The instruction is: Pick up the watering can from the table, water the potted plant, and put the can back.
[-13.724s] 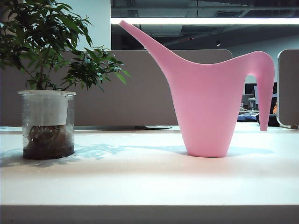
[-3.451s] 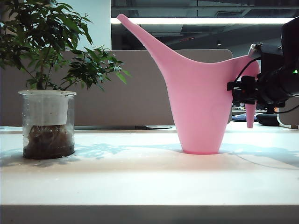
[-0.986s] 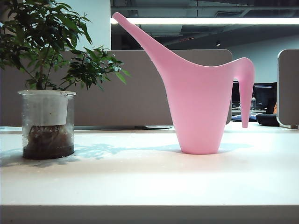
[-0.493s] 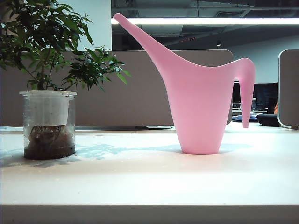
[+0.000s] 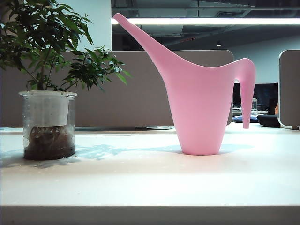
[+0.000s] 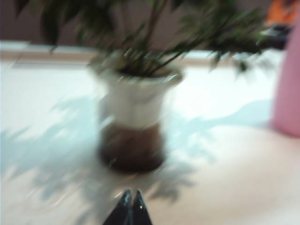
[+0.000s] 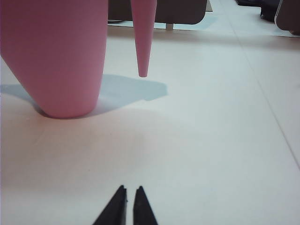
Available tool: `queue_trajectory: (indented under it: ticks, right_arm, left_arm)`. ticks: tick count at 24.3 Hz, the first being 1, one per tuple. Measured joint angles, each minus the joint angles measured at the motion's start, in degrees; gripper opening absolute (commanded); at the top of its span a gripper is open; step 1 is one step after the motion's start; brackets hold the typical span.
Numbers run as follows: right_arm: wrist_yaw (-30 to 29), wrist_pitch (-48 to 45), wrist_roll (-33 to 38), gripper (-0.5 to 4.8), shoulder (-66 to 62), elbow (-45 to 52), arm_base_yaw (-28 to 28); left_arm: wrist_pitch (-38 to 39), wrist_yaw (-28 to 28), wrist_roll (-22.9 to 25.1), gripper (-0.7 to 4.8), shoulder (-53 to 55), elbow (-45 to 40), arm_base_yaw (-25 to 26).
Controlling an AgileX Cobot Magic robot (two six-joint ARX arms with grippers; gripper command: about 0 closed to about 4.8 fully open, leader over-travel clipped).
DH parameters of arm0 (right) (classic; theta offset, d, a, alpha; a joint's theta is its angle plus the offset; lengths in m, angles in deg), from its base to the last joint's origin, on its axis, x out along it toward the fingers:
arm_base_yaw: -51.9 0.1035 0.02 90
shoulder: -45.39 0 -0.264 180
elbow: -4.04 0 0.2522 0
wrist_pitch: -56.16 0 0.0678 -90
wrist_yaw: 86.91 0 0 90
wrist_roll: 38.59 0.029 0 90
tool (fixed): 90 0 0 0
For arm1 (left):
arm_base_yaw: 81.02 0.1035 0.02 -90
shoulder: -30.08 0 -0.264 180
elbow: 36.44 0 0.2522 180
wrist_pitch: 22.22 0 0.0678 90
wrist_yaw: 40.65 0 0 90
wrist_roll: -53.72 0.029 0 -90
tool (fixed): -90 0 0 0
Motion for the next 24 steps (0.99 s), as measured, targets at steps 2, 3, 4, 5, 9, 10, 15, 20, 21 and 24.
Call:
queue_trajectory:
  ticks: [2, 3, 4, 5, 9, 10, 15, 20, 21, 24]
  right_arm:
    - [0.0, 0.1, 0.0, 0.44, 0.0, 0.0, 0.0]
    - [0.0, 0.1, 0.0, 0.44, 0.0, 0.0, 0.0]
    - [0.0, 0.1, 0.0, 0.44, 0.0, 0.0, 0.0]
    - [0.0, 0.1, 0.0, 0.44, 0.0, 0.0, 0.0]
    - [0.0, 0.1, 0.0, 0.44, 0.0, 0.0, 0.0]
    - [0.0, 0.1, 0.0, 0.44, 0.0, 0.0, 0.0]
    - [0.0, 0.1, 0.0, 0.44, 0.0, 0.0, 0.0]
    - [0.0, 0.1, 0.0, 0.44, 0.0, 0.0, 0.0]
    - [0.0, 0.1, 0.0, 0.44, 0.0, 0.0, 0.0]
    - [0.0, 0.1, 0.0, 0.44, 0.0, 0.0, 0.0]
  left_arm:
    - [1.6, 4.3, 0.4, -0.05, 0.0, 0.0, 0.0]
    - [1.4, 6.1, 0.4, -0.05, 0.0, 0.0, 0.0]
    - [0.8, 7.1, 0.5, -0.05, 0.0, 0.0, 0.0]
    - [-0.4, 7.5, 0.5, -0.05, 0.0, 0.0, 0.0]
    - [-3.8, 7.6, 0.6, -0.05, 0.0, 0.0, -1.7]
    - [-3.8, 8.4, 0.6, -0.05, 0.0, 0.0, -3.4]
    - [-3.6, 10.3, 0.8, -0.06, 0.0, 0.0, -7.3]
    - [-2.9, 12.7, 1.0, -0.05, 0.0, 0.0, -7.0]
    - [-2.9, 12.7, 1.0, -0.05, 0.0, 0.0, -7.0]
    - [-2.9, 12.8, 1.0, -0.05, 0.0, 0.0, -7.0]
